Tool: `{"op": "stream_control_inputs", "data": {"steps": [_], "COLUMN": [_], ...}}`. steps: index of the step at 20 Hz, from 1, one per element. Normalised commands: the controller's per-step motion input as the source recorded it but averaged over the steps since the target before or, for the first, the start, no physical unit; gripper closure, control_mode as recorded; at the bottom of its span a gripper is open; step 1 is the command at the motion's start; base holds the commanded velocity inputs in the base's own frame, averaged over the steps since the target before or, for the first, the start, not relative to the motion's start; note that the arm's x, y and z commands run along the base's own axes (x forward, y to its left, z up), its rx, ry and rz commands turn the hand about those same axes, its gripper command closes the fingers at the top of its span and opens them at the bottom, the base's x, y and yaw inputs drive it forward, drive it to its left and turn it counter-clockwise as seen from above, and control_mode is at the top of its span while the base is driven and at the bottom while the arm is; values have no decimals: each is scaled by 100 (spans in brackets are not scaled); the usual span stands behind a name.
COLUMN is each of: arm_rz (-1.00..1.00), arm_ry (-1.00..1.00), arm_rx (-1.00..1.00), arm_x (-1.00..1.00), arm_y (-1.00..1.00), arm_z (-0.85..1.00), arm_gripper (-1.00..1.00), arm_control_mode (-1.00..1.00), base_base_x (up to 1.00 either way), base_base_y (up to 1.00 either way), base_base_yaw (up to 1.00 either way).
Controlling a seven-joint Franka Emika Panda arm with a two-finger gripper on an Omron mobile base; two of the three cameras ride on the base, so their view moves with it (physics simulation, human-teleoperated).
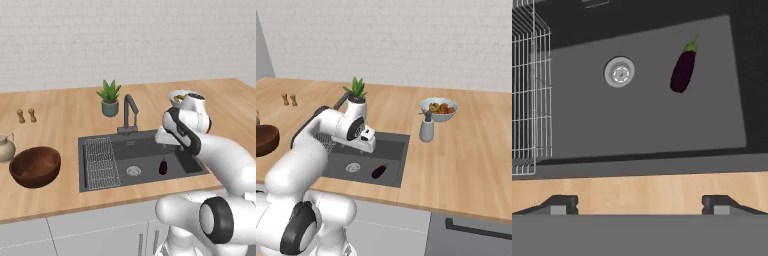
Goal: Pick the eggplant from the sink and place it in the bowl. Then pick the bowl and place it in the microwave. Then close the microwave door and press the start button.
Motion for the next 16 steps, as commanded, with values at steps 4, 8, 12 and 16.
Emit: {"op": "stream_control_inputs", "data": {"steps": [4, 8, 12, 16], "arm_rz": [0, 0, 0, 0], "arm_ry": [24, 14, 10, 4], "arm_rx": [16, 13, 1, 0], "arm_x": [58, 54, 48, 37], "arm_y": [-43, -44, -13, 0], "arm_z": [-66, -64, -63, -62], "arm_gripper": [-100, -100, -100, -100], "arm_control_mode": [-100, -100, -100, -100], "base_base_x": [0, 0, 0, 0], "base_base_y": [0, 0, 0, 0], "base_base_yaw": [0, 0, 0, 0]}}
